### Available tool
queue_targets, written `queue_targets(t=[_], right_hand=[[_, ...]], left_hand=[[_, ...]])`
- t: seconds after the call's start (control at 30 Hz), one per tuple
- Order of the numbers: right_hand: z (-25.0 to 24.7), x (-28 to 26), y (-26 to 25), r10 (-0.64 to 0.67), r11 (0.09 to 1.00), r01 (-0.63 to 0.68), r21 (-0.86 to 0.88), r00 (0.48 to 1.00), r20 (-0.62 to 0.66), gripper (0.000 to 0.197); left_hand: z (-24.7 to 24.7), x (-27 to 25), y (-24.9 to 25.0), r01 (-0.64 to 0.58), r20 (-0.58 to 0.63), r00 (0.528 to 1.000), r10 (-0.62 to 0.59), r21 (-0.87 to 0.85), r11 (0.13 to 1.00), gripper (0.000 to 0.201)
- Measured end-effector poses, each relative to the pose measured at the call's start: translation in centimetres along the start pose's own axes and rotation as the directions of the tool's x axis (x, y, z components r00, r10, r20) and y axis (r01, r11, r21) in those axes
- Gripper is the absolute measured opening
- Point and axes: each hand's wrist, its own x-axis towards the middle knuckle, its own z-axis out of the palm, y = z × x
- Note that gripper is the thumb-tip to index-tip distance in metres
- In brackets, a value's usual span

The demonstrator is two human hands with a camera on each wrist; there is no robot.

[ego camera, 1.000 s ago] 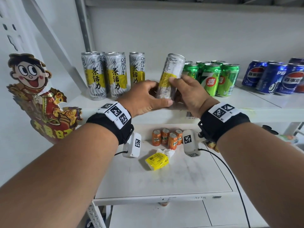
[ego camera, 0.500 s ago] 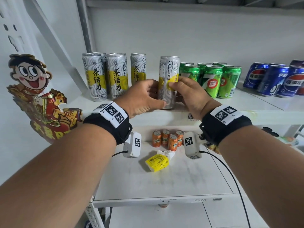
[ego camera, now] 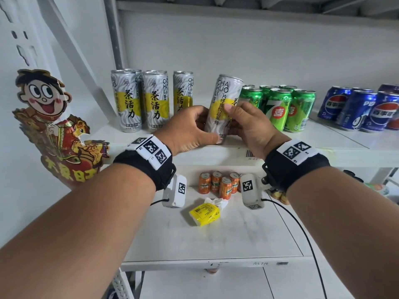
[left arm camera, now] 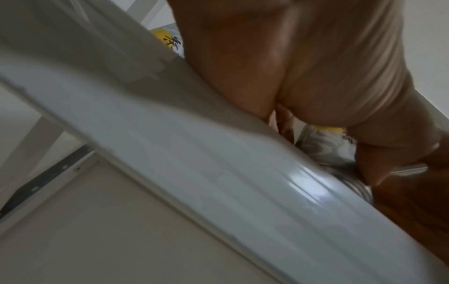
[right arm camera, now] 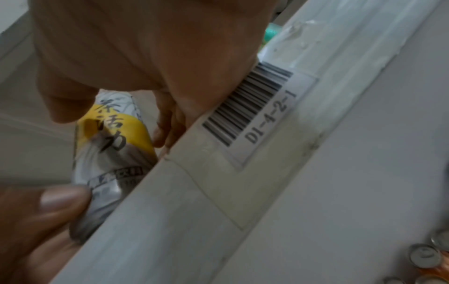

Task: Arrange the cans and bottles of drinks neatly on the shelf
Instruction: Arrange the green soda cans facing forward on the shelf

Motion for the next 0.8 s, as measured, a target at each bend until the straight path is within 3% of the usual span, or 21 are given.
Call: queue_targets(t=[0.1, 0.23, 0.4, 0.53, 0.63, 0.7, 0.8], right_hand=[[-0.3, 0.1, 0.0, 0.002, 0.999, -0.002, 0.052, 1.000, 0.013, 0.024], [-0.4, 0.3, 0.2, -0.019, 0.999, 0.018, 0.049, 1.000, 0.016, 0.021], [-0.6, 0.9, 0.1, -0.016, 1.000, 0.016, -0.006, 1.000, 0.001, 0.042], [-0.6, 1.8, -1.1, 0.023, 0.986, -0.016, -0.169, 0.999, 0.039, 0.042], [-0.2, 2.9, -3.4, -0.037, 0.955, 0.065, -0.290, 0.994, 0.101, 0.038], [0.1, 4.0, -5.5, -0.114, 0.928, 0.161, -0.337, 0.981, 0.155, 0.046], [0.5, 6.3, -8.5, -0.195, 0.816, 0.277, -0.507, 0.958, 0.211, 0.052]], left_hand=[[0.0, -0.1, 0.2, 0.012, 0.011, 1.000, -0.012, 0.011, 1.000, 0.062], [0.1, 0.0, 0.3, 0.036, 0.015, 0.999, -0.036, 0.014, 0.999, 0.060], [0.0, 0.1, 0.5, 0.038, -0.042, 0.999, -0.035, 0.071, 0.997, 0.070], [-0.1, 0.4, 0.5, 0.054, -0.132, 0.990, -0.049, 0.036, 0.998, 0.070], [-0.7, 1.0, 1.1, 0.098, -0.145, 0.986, -0.088, 0.067, 0.993, 0.065], [-1.3, 1.7, 1.9, 0.101, -0.143, 0.986, -0.081, 0.137, 0.985, 0.061], [-2.6, 3.1, 3.8, 0.098, -0.145, 0.987, -0.064, 0.247, 0.964, 0.054]])
